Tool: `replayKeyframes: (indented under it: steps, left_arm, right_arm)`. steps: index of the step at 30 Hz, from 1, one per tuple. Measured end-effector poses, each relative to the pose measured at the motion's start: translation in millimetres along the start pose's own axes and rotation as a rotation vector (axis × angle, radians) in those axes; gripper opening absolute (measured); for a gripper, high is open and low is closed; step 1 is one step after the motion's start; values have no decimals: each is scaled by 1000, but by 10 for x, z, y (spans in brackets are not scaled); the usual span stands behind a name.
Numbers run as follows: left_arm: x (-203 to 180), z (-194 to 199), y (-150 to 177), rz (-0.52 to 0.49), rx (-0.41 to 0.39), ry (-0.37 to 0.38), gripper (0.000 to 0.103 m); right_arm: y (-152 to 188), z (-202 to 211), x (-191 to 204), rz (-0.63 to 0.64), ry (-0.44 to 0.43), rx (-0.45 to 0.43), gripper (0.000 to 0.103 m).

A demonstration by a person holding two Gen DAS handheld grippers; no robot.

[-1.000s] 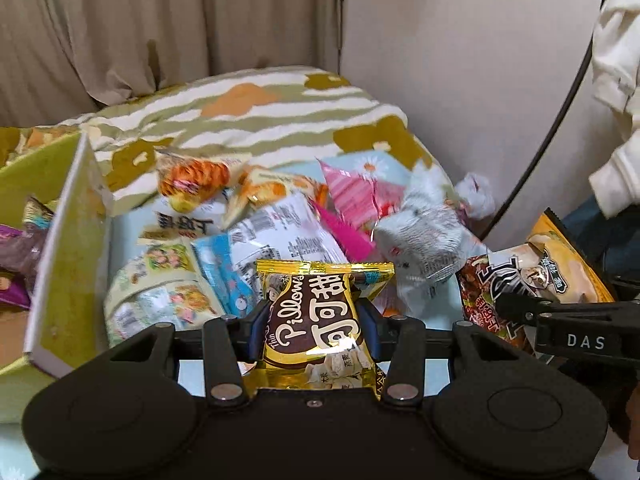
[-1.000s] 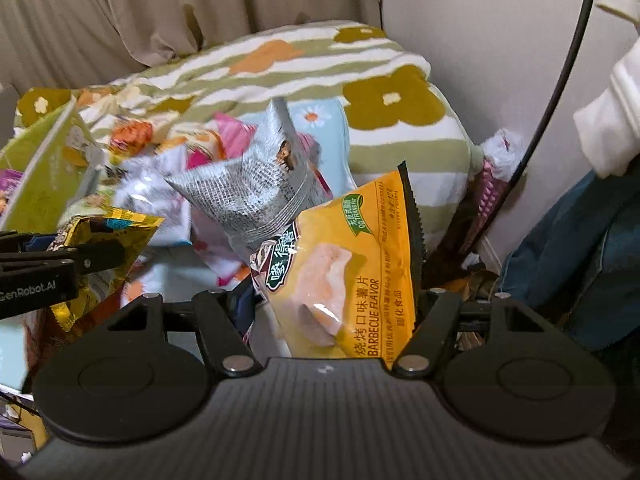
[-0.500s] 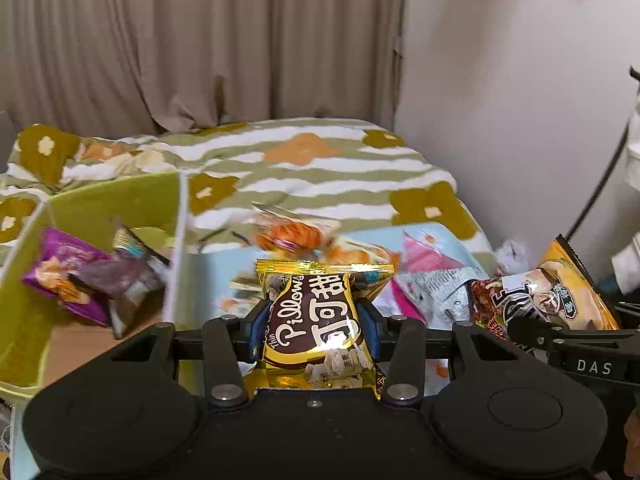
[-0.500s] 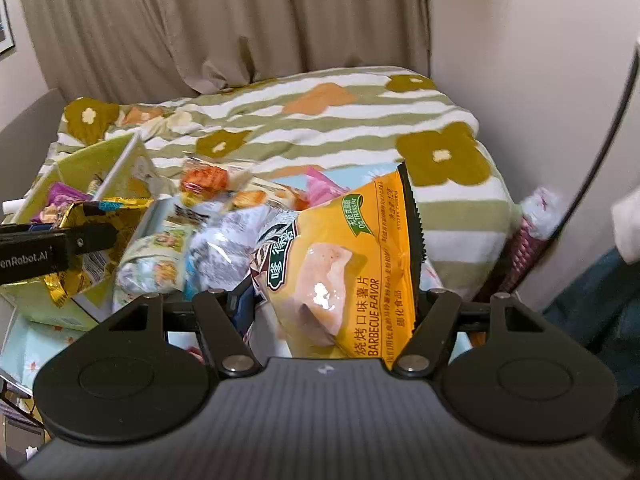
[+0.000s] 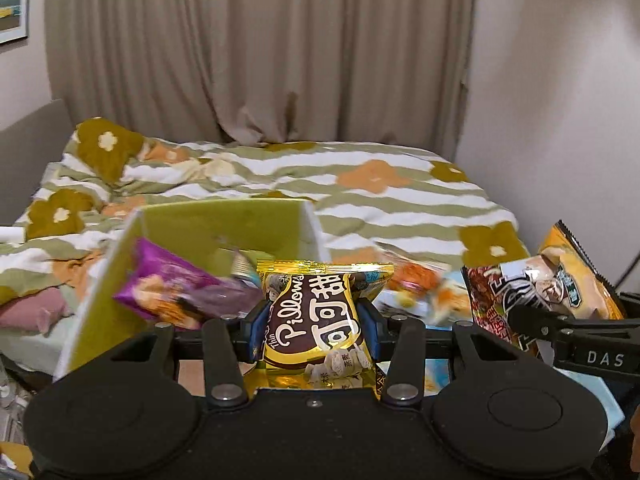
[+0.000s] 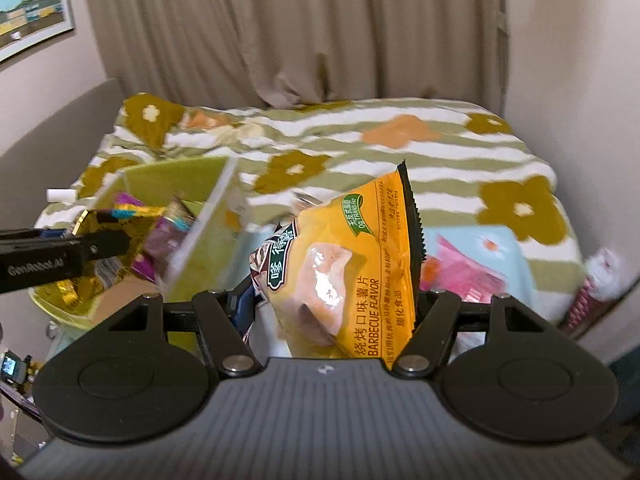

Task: Organize snacks
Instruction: 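Carry both bags into the yellow box and open both tools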

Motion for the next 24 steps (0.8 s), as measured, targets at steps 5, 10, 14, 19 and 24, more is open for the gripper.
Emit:
replayKeyframes:
  steps: [5,10,14,19,24]
  left_arm:
    - [463,-142,-88,20,15,-52,50]
    - [852,-383,-51,42,79,-90,50]
    - [1042,-581,50,18,131,-84,50]
    - [1105,-774,162,-35,161,-36,87]
    - [1137,-710,220,-73,123,-11,103]
  right_arm:
    - [-256,-326,495,35,-67,-1,82]
    - [-406,-656,972,59,-114,16,82]
    - [-447,-910,1279,60,-114,44,82]
    - [-411,-1147,1476,28,-81,68,82]
    - [-360,-1252,1536,13,-31,81,82]
Point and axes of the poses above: each gripper's, at about its wrist camera, not at the fingertips, and z roughly against the way its jaws point, x to its left, y to its underside, the point moved 4 cm from there along -z, roughly the way its jaws point, and after that the axes turned 10 degrees about -y, right-handed, at the moved point
